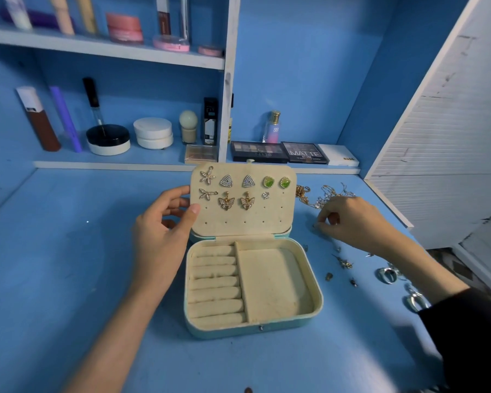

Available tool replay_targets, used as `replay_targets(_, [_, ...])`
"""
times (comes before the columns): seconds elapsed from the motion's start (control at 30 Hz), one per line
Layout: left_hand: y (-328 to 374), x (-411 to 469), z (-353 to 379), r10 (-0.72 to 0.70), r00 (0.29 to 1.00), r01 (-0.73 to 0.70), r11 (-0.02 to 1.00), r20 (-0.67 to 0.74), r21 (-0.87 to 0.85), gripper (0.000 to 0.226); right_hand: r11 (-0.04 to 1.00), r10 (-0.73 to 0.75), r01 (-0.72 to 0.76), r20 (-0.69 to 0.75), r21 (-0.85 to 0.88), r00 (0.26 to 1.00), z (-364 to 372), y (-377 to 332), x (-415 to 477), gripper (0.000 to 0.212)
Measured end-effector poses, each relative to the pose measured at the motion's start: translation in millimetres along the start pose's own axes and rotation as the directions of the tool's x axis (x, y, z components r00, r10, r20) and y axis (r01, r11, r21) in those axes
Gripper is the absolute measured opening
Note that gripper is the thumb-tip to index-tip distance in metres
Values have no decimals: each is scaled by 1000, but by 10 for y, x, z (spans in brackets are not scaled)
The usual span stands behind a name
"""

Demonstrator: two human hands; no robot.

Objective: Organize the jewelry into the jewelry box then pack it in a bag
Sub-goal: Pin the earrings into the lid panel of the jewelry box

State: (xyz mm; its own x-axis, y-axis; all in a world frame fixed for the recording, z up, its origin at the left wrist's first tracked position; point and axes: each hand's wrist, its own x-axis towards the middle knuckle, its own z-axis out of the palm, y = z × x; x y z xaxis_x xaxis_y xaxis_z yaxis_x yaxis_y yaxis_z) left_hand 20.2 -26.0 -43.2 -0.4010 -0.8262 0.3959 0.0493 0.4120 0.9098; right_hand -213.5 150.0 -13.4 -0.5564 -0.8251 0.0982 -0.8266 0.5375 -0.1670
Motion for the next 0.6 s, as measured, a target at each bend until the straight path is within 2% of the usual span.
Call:
replay_targets(0.1, [-5, 4, 2, 0, 1000, 0, 1000, 1, 2, 32, 990, -94, 89, 37, 111, 995, -49, -7, -69, 7])
replay_targets(0.2, [-23, 10, 4, 5, 1000, -5, 1000, -5, -3, 29, 985, -136, 127, 71, 121, 988, -31, -14, -128, 4])
replay_targets(0.4, [-33, 10, 7, 3, 1000, -3, 1000, -10, 3, 26, 973, -137, 131, 21, 191, 990, 58, 27, -192, 9])
replay_targets(0.6, [-31, 14, 12, 11, 1000, -11, 1000, -8, 9, 27, 972, -77, 81, -27, 219, 997, 89, 65, -224, 6])
